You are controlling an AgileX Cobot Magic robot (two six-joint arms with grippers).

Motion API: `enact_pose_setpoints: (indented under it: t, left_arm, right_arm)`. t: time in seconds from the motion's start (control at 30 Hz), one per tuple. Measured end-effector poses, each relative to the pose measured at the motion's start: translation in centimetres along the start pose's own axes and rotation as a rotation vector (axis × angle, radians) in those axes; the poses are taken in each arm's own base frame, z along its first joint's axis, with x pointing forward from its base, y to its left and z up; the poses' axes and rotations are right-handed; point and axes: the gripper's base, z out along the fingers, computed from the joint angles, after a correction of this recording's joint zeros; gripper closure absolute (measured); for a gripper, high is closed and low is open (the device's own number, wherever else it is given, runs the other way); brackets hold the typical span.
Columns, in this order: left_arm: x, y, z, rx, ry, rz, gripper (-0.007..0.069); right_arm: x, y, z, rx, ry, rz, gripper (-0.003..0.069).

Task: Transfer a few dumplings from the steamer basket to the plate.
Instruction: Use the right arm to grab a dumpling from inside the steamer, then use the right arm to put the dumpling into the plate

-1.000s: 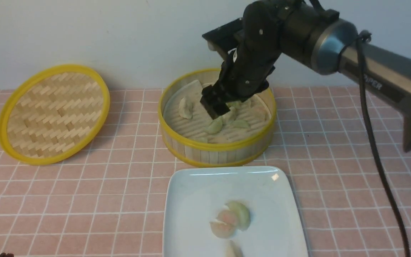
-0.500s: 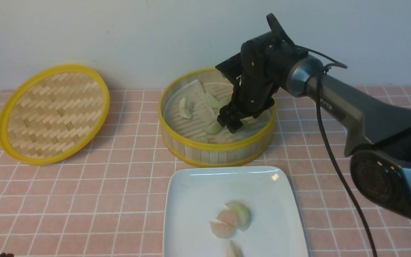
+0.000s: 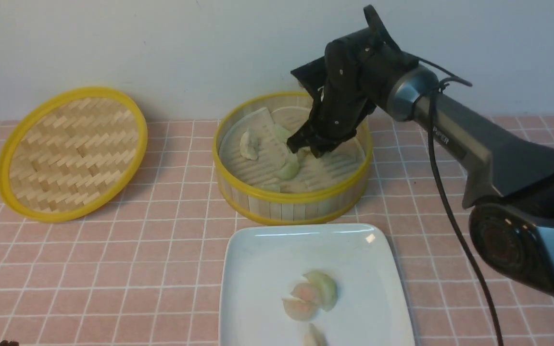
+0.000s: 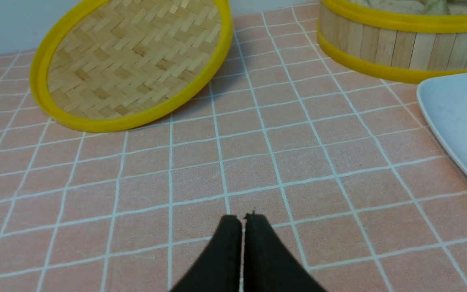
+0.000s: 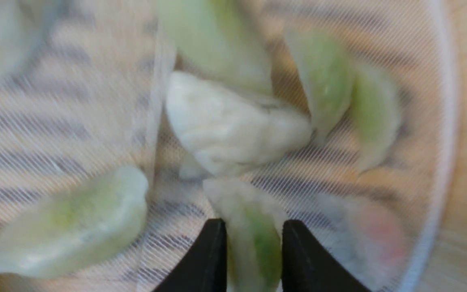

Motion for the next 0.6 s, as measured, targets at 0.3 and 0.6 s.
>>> enact_pose_setpoints:
  t: [0.3, 0.6]
  left_arm:
    - [0.0, 0.0, 0.0, 0.0, 0.0, 0.0, 0.063]
    - [0.0, 0.0, 0.0, 0.0, 0.0, 0.0, 0.063]
  right_arm:
    - [0.0, -0.1, -10.8, -0.068, -0.085, 0.041, 0.0505]
    - [9.6, 3.2, -11.9, -0.21, 0.221, 0.042, 0.0505]
